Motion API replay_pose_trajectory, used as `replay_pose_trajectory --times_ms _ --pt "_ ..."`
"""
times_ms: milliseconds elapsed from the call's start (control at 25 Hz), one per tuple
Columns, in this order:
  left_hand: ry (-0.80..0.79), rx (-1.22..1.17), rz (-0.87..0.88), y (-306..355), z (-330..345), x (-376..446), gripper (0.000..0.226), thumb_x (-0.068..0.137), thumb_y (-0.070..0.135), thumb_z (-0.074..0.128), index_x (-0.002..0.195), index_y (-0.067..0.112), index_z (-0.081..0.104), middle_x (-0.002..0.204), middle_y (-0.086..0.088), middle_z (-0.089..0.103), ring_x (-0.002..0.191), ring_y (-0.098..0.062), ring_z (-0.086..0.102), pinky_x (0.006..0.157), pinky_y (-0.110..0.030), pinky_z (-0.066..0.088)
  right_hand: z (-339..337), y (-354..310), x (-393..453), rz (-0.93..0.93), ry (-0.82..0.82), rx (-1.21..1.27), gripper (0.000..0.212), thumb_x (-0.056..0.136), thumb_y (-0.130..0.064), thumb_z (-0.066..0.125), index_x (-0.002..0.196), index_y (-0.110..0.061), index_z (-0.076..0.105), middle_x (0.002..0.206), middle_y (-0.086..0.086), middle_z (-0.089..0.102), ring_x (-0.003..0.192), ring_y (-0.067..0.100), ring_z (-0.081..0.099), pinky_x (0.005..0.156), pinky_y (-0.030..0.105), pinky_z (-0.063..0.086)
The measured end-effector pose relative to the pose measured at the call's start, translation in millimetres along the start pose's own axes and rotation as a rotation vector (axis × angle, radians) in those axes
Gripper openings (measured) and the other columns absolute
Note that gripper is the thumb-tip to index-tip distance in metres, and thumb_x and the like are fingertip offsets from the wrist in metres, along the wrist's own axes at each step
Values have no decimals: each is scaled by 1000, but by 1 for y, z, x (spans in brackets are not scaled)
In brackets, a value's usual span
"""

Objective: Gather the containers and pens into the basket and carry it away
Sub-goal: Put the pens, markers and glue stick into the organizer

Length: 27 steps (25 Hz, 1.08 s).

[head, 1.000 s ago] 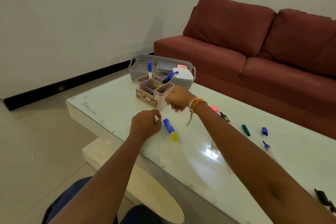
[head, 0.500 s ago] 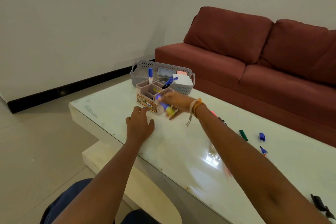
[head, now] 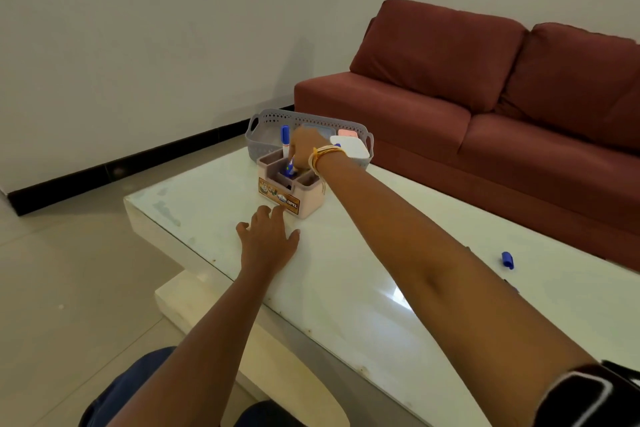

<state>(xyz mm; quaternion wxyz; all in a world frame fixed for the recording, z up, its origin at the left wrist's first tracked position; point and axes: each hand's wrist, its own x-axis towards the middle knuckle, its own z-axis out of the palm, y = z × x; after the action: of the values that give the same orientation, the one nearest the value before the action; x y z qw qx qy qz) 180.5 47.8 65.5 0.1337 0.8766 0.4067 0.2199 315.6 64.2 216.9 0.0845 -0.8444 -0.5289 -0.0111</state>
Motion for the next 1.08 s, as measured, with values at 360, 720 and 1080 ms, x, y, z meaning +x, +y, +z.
replay_pose_trajectory --times_ms 360,720,1080 --pt "-18 19 28 6 -8 -6 55 89 48 51 135 19 43 135 -10 48 126 -28 47 104 -52 31 3 13 -17 17 202 192 18 86 -6 59 100 -6 70 104 11 69 94 23 65 88 32 55" --pt "-19 -85 446 38 -3 -31 28 88 32 56 113 18 62 116 -2 61 108 -21 57 88 -37 43 11 158 -135 419 547 352 20 80 -6 56 90 -2 73 93 15 73 93 31 67 84 31 49" --pt "-4 -455 363 95 22 -39 21 81 17 67 100 7 67 90 -9 67 85 -24 63 83 -39 50 57 213 -169 774 187 164 42 83 -30 71 108 1 60 112 20 66 107 36 62 87 39 50"
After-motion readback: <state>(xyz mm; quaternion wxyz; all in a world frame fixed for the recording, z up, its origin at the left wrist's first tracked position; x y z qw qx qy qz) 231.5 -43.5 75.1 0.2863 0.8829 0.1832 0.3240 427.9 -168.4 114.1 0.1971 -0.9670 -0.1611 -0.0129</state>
